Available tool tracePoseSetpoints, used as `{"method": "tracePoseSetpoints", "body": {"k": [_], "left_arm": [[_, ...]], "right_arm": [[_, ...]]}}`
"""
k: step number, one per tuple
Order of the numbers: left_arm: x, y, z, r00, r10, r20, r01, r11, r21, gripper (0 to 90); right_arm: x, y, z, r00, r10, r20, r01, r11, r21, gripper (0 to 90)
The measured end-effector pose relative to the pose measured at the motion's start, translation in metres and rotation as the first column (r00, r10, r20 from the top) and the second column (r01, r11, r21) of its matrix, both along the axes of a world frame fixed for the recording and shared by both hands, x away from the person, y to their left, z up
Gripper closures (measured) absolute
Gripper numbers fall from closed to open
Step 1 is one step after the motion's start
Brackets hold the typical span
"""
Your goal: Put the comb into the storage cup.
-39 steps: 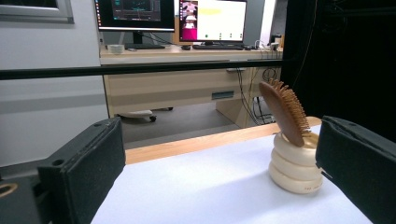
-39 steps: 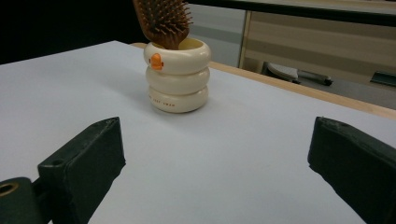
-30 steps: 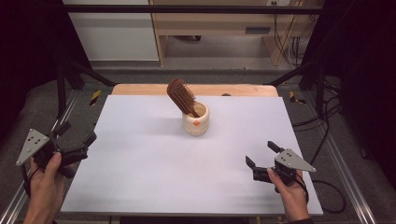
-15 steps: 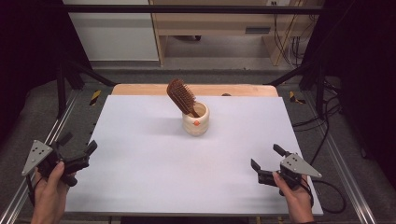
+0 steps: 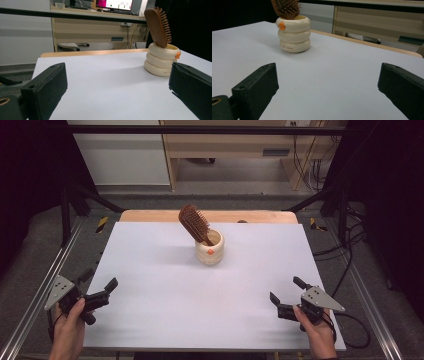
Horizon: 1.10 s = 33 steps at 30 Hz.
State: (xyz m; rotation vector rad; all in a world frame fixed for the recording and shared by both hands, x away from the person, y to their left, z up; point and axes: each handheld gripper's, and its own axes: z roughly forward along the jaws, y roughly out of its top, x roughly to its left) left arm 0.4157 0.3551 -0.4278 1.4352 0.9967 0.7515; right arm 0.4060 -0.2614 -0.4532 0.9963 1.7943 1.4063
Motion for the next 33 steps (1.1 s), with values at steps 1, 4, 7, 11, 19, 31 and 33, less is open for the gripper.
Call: {"method": "tracePoseSetpoints", "body": {"k": [1, 4, 7, 11, 19, 31, 33], "left_arm": [[0.0, -0.001, -0.002, 1.0, -0.005, -0.004, 0.005, 1.0, 0.002, 1.9], [0.0, -0.005, -0.006, 0.9999, -0.012, -0.01, 0.012, 0.9999, 0.008, 1.9], [0.0, -0.009, -0.01, 0.9997, -0.022, -0.015, 0.022, 0.9997, 0.01, 1.9], [-0.001, -0.013, -0.012, 0.9994, -0.034, -0.011, 0.034, 0.9993, 0.013, 1.9], [-0.004, -0.022, -0.015, 0.9975, -0.07, -0.013, 0.07, 0.9974, 0.017, 1.9], [-0.01, -0.033, -0.019, 0.9938, -0.109, -0.02, 0.109, 0.994, -0.005, 1.8], [-0.01, -0.034, -0.019, 0.9935, -0.112, -0.019, 0.112, 0.9937, -0.001, 1.9]], "right_arm": [[0.0, 0.0, -0.001, 1.0, 0.002, -0.001, -0.002, 1.0, -0.001, 3.4], [0.0, 0.0, -0.002, 1.0, 0.005, -0.006, -0.005, 1.0, 0.0, 3.4], [0.001, 0.001, -0.003, 0.9999, 0.009, -0.009, -0.009, 1.0, 0.001, 3.3], [0.002, 0.001, -0.004, 0.9998, 0.018, -0.01, -0.018, 1.0, 0.003, 3.4], [0.003, 0.004, -0.007, 0.9991, 0.037, -0.022, -0.037, 0.999, 0.013, 3.5], [0.008, 0.012, -0.01, 0.9968, 0.073, -0.032, -0.071, 0.997, 0.04, 3.4], [0.009, 0.014, -0.01, 0.9963, 0.08, -0.03, -0.079, 0.996, 0.041, 3.4]]}}
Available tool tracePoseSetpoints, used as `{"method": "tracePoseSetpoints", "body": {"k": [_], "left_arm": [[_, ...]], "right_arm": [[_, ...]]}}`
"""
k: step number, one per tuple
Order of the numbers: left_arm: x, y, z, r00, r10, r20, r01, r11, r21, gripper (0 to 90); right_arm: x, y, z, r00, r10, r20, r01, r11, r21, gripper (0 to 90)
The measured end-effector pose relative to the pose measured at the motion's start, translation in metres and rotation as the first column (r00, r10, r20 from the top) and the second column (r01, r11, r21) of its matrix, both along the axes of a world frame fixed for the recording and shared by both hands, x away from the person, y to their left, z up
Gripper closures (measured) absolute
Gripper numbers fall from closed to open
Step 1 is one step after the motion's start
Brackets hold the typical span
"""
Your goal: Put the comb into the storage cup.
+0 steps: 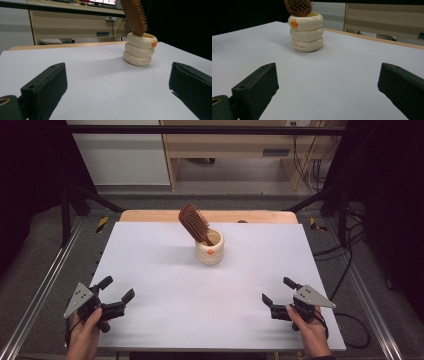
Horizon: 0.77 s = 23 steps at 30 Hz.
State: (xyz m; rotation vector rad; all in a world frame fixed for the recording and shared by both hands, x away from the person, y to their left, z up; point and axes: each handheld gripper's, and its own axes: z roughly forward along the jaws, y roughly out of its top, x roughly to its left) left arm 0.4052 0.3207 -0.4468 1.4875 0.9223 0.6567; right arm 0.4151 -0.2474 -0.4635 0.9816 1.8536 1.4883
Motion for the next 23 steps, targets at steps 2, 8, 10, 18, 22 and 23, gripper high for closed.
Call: {"method": "tracePoseSetpoints", "body": {"k": [2, 8, 10, 18, 22, 23], "left_arm": [[-0.001, -0.002, 0.0, 1.0, -0.003, 0.004, 0.003, 0.9999, 0.012, 1.8], [-0.002, -0.007, 0.0, 0.9998, -0.01, 0.015, 0.009, 0.9992, 0.04, 1.8], [-0.004, -0.009, 0.0, 0.9998, -0.008, 0.02, 0.007, 0.999, 0.045, 1.8], [-0.007, -0.011, 0.002, 0.999, 0.039, 0.021, -0.04, 0.9986, 0.034, 1.8], [-0.006, -0.012, 0.001, 0.9987, 0.047, 0.018, -0.047, 0.9984, 0.031, 1.8], [-0.006, -0.012, 0.001, 0.9985, 0.051, 0.018, -0.052, 0.9982, 0.031, 1.8]], "right_arm": [[0.001, 0.002, 0.0, 1.0, 0.005, 0.0, -0.005, 1.0, -0.002, 3.5], [0.003, 0.005, -0.001, 0.9999, 0.015, 0.004, -0.015, 1.0, 0.001, 3.6], [0.004, 0.006, -0.001, 0.9998, 0.016, 0.009, -0.016, 1.0, -0.001, 3.4], [0.007, 0.017, -0.002, 0.9995, 0.026, 0.018, -0.026, 0.999, -0.035, 3.2], [0.008, 0.019, 0.0, 0.9993, 0.027, 0.025, -0.026, 0.999, -0.03, 3.2], [0.008, 0.019, 0.0, 0.9993, 0.026, 0.026, -0.025, 0.999, -0.031, 3.3]]}}
